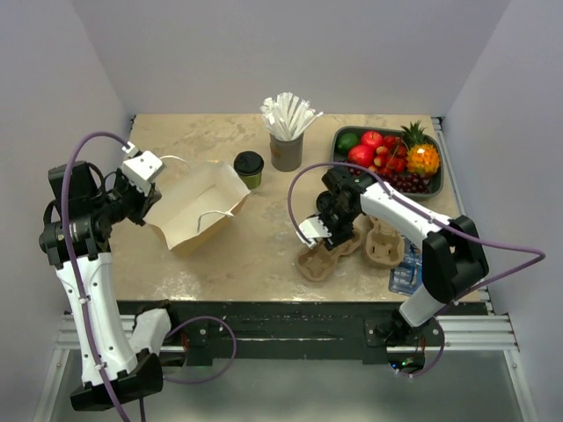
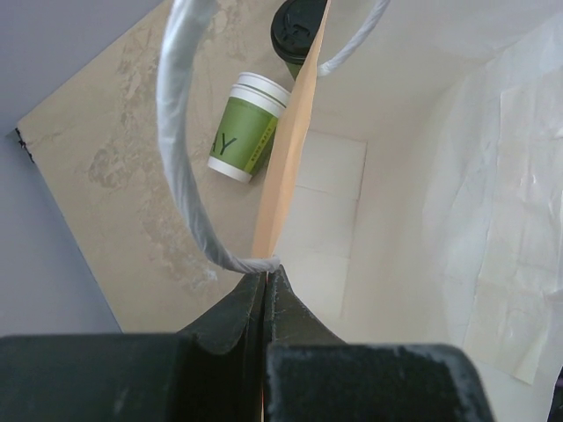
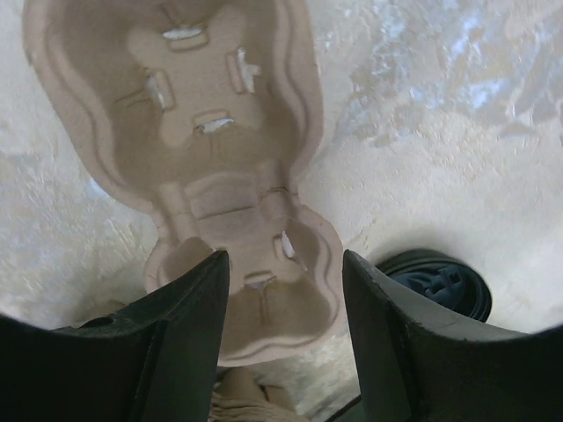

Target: Pack the takeout coffee

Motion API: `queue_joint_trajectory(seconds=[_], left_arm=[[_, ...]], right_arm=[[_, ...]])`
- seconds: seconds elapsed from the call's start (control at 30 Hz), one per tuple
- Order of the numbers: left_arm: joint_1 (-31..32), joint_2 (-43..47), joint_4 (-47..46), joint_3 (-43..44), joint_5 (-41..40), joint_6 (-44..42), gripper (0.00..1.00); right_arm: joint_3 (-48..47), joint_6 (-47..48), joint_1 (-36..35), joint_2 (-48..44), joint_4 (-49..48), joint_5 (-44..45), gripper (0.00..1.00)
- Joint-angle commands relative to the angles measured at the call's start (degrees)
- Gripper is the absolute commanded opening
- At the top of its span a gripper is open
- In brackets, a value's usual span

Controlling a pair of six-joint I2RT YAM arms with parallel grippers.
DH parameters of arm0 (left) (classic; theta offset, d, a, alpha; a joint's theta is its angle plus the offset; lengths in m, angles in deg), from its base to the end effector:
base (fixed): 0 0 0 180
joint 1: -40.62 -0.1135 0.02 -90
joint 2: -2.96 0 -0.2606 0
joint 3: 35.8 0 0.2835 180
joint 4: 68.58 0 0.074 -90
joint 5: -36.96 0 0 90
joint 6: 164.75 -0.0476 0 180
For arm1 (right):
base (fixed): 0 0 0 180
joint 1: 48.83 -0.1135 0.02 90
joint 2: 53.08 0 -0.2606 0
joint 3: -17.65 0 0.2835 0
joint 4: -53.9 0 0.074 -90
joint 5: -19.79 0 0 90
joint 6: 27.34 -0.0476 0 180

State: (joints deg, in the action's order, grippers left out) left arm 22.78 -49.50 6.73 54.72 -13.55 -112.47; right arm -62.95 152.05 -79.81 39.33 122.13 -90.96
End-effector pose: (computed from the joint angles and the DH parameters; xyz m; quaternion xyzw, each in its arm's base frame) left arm 0.1736 0.0241 0.4279 0.2934 0.8047 -0.0729 0.5110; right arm 0.2733 0.1838 0.1991 -0.8580 0.4737 0.1149 0.1621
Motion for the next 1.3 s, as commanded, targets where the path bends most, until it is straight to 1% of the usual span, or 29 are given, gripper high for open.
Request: queue_joint_trajectory(seconds=[0.0,0.17,0.23,0.3,0.4,0.6,0.9,1.1,1.2,1.27], left_arm=[[0.2,1.1,0.8,0.4,-0.9,-1.3,0.00],[0.2,1.4,0.0,-0.2,-1.3,-0.5,0.00],[0.2,1.4,-0.3,-0.3,-1.6,-0.3,0.00],[0.3,1.3,-0.6,-0.6,-1.7,-0.3,0.00],[0.2,1.3,-0.7,-0.7,-1.6,-0.1,0.00],[0.3,1.3,-0.9,-0.7,-1.7,-0.3,0.00],[0.3,1.3,-0.9,-0.8,-1.6,-0.2,0.00],[0.2,1.3,-1.1,-0.9,-1.5,0.0,0.00],[0.2,1.3,-1.3,-1.0,-1.5,0.0,0.00],[0.2,1.2,-1.4,-1.0,-1.4,0.1,0.00]], right_arm=[[0.4,11.6,-0.8,-0.8,3.9,-2.1,0.57],[0.6,12.9,-1.6,0.1,5.9,-2.2,0.56],[0.9,13.3,-2.1,0.3,6.4,-2.0,0.58],[1.6,12.9,-2.7,0.7,6.5,-1.5,0.59],[2.2,11.5,-3.6,1.4,6.0,-1.1,0.59],[3.1,9.7,-4.3,2.3,3.2,-0.4,0.56],[3.7,8.7,-4.4,3.2,2.2,1.5,0.49],[4.2,8.8,-4.4,3.7,2.5,2.2,0.50],[4.6,8.4,-4.6,3.9,2.3,2.4,0.47],[4.9,7.8,-4.8,4.0,1.5,2.4,0.43]])
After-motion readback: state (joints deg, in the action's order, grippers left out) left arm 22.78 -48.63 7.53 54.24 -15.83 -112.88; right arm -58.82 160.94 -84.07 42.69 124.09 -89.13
